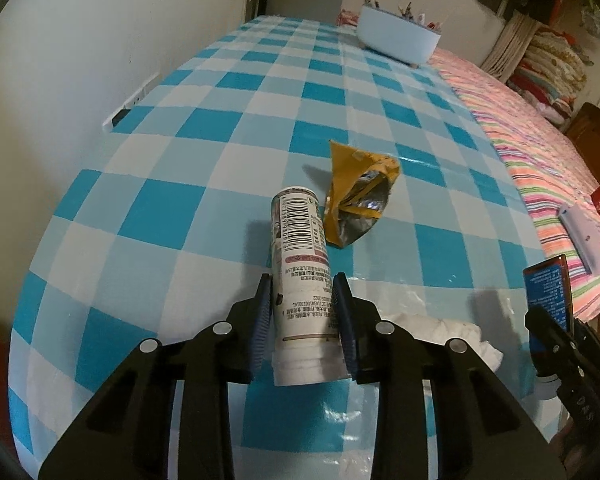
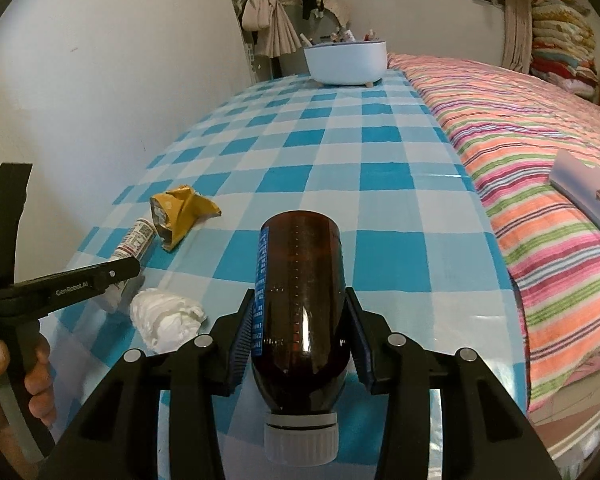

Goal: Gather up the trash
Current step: 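Carry the brown bottle with the right tool and drop it into the bin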

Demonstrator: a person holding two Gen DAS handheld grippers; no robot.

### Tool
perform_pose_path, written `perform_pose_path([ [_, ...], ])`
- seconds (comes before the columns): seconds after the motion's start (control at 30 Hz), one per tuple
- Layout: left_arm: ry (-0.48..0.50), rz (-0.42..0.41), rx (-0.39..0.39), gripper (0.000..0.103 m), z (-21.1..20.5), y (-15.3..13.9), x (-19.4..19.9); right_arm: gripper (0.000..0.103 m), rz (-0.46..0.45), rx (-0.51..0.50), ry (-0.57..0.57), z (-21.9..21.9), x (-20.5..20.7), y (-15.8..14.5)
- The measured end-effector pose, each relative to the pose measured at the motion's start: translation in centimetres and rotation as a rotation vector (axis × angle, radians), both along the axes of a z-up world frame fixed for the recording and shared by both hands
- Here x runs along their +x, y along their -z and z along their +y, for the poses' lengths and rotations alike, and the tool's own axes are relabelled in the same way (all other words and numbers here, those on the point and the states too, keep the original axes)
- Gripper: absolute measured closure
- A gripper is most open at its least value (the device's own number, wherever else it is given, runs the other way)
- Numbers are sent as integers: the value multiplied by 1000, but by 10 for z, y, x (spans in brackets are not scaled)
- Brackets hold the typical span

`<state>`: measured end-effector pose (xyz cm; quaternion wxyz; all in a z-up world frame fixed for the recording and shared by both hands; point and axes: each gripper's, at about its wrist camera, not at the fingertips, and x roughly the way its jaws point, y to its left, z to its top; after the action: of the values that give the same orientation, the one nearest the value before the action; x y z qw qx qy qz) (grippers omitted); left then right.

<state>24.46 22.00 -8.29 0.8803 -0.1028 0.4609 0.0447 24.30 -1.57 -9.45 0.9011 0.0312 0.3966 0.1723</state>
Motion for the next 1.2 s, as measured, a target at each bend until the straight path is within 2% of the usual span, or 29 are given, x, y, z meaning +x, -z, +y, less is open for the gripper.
perform_pose_path([
  [0.23, 20, -41, 15, 73, -9, -11, -15, 62, -30, 28, 17, -16, -12, -10],
  [0.77, 144, -106, 11, 73, -54, -30, -42, 62, -52, 53, 74, -56, -40, -18],
  [1.2, 237, -111, 21, 74, -92, -32, -56, 62, -56, 85, 138, -90, -65, -17],
])
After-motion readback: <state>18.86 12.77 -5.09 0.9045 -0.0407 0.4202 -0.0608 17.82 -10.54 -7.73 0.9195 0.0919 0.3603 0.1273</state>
